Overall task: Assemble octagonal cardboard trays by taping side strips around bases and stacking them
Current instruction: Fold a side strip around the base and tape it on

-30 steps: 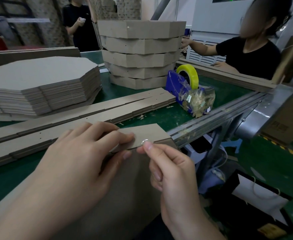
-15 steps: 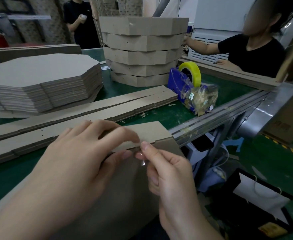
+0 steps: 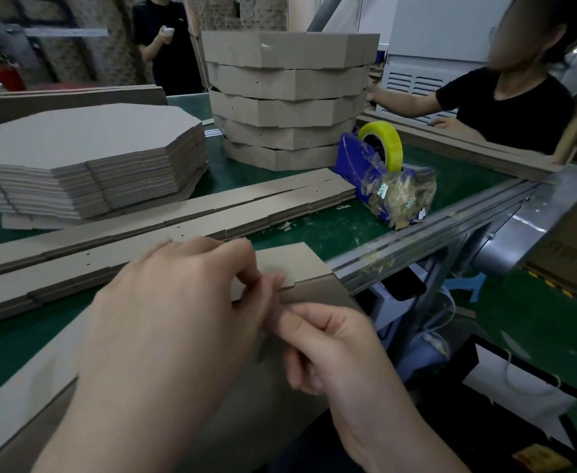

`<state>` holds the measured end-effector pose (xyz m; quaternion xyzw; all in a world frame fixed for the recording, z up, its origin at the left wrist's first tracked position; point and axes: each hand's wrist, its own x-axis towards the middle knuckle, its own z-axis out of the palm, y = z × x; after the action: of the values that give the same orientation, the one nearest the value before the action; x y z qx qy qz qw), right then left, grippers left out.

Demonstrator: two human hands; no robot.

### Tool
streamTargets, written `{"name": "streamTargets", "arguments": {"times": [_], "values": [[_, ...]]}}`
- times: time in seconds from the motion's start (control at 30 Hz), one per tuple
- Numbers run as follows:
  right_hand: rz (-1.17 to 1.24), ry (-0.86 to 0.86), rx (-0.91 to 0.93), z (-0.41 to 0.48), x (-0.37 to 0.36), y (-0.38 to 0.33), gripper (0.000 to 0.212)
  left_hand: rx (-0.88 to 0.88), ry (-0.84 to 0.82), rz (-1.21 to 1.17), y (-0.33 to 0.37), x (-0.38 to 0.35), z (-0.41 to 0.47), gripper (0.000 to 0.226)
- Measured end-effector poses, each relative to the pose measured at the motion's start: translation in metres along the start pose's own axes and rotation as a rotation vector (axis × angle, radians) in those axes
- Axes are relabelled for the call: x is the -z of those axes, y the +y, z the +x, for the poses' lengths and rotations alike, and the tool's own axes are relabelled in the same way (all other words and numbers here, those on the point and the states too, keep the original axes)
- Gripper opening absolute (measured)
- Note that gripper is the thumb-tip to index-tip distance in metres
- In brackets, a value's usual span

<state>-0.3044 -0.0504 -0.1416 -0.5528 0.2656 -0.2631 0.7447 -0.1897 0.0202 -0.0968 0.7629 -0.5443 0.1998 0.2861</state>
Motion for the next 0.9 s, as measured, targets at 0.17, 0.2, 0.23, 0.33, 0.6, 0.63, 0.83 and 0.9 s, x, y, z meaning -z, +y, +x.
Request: {"name": "streamTargets", "arguments": {"times": [0.17,0.2,0.23,0.33,0.6,0.63,0.83,0.9], "values": [[-0.055,-0.038,-0.127,0.0,0.009,0.003,0.028,-0.098,-0.018,-0.007,-0.006,-0.002,-0.001,0.032],[-0.072,-0.036,-0.171,0.001,0.01,0.009,0.031,-0.097,-0.021,-0.008,-0.008,-0.002,-0.001,0.031],[-0.061,-0.006,-0.194,0.0,0.01,0.014,0.032,-0.095,-0.03,-0.01,-0.01,-0.001,-0.003,0.03],[-0.041,0.25,0.009,0.0,0.019,0.026,0.031,-0.111,-0.07,0.027,-0.015,0.002,-0.006,0.021],[-0.718,0.499,0.588,0.026,0.053,0.034,0.034,-0.154,-0.277,0.253,-0.017,0.009,-0.012,0.046],[-0.754,0.487,0.607,0.025,0.052,0.037,0.036,-0.144,-0.274,0.241,-0.013,0.011,-0.01,0.043],[-0.539,0.426,0.675,0.019,0.053,0.032,0.032,-0.161,-0.257,0.162,0.015,0.017,0.002,0.029],[-0.484,0.444,0.585,0.023,0.063,0.024,0.03,-0.159,-0.264,0.076,0.017,0.024,0.0,0.032]]}}
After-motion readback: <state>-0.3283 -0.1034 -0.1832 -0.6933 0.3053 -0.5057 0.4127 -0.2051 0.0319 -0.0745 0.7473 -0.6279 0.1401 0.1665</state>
